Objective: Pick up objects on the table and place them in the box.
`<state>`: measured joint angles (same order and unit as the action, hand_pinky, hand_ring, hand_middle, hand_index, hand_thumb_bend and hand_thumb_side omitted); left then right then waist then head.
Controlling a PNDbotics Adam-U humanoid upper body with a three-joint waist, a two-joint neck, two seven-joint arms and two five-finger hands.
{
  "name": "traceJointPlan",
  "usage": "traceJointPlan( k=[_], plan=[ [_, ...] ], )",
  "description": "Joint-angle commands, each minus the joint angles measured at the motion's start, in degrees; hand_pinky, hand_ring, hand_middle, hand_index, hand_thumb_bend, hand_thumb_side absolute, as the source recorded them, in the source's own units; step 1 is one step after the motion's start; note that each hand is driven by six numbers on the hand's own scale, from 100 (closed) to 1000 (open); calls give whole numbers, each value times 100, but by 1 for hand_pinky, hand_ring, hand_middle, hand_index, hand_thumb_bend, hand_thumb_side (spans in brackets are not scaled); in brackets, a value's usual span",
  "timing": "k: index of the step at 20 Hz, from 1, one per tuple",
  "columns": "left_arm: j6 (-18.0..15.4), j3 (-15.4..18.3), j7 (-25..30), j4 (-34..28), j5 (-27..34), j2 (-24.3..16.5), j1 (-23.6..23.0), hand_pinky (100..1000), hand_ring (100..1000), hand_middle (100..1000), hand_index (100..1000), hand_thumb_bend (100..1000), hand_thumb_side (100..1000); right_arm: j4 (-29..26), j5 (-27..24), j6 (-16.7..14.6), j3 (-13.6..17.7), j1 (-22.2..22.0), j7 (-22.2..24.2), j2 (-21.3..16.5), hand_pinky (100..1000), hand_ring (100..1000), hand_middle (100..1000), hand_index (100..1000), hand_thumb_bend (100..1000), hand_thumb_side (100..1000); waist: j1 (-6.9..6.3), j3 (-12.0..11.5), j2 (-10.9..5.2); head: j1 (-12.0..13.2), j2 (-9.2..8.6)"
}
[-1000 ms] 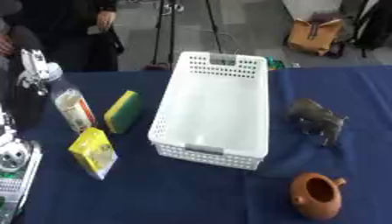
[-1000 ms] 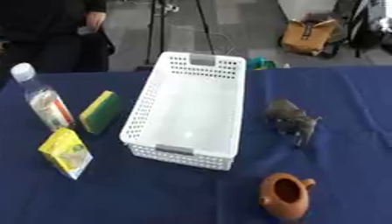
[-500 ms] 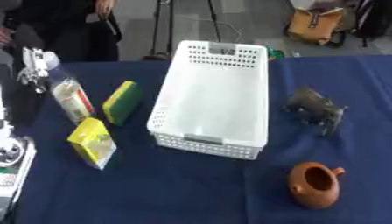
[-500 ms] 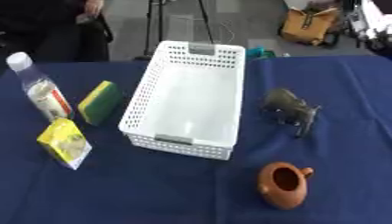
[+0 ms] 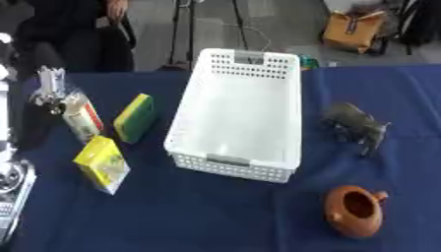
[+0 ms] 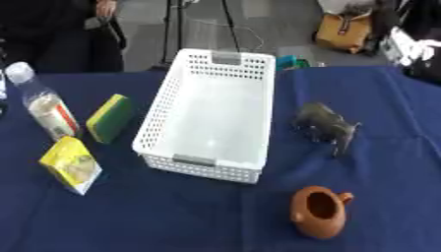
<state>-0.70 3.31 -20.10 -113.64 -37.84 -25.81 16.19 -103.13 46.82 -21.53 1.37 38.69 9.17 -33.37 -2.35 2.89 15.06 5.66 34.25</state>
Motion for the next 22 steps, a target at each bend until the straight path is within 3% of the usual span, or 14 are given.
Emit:
traceJointPlan(
  k=[1,4,7,13,16,18,22],
  plan=[
    [24,-33,59,-95,-39,-369,-37,1000,997,829,941,100,890,213,-235,-551,-383,306,407,-639,857,926,907,1000,329,852,34,23,-95,19,-25],
    [39,-56,91,-95,-56,-491,-82,1000,996,829,940,100,887,615,-433,-1015,-628,588,597,-948,861,929,908,1000,324,843,55,49,-112,20,13],
    [12,-123,140,-95,-89,-590,-121,1000,992,829,939,100,876,745,-423,-1214,-734,740,656,-1076,865,936,927,1000,282,837,119,32,-151,-75,35],
    [-14,-228,276,-95,-59,-776,-145,1000,987,825,936,100,864,1239,-357,-1726,-1531,1545,1145,-1684,866,932,925,1000,272,824,137,-11,-167,-208,-41],
    [3,-225,306,-95,-42,-785,-177,1000,984,818,934,100,857,1668,-376,-1999,-1975,1938,1418,-1533,866,936,930,1000,319,773,114,30,-169,-253,-66],
    [27,-215,322,-95,-28,-770,-201,1000,982,815,932,100,850,1963,-495,-2174,-2272,2050,1600,-1393,856,970,958,1000,405,685,91,57,-167,-288,-104],
    [57,-214,352,-95,10,-734,-215,1000,981,809,930,100,844,2542,-836,-2313,-2650,2095,1849,-1099,850,1000,986,1000,470,625,57,82,-152,-317,-163]
  ],
)
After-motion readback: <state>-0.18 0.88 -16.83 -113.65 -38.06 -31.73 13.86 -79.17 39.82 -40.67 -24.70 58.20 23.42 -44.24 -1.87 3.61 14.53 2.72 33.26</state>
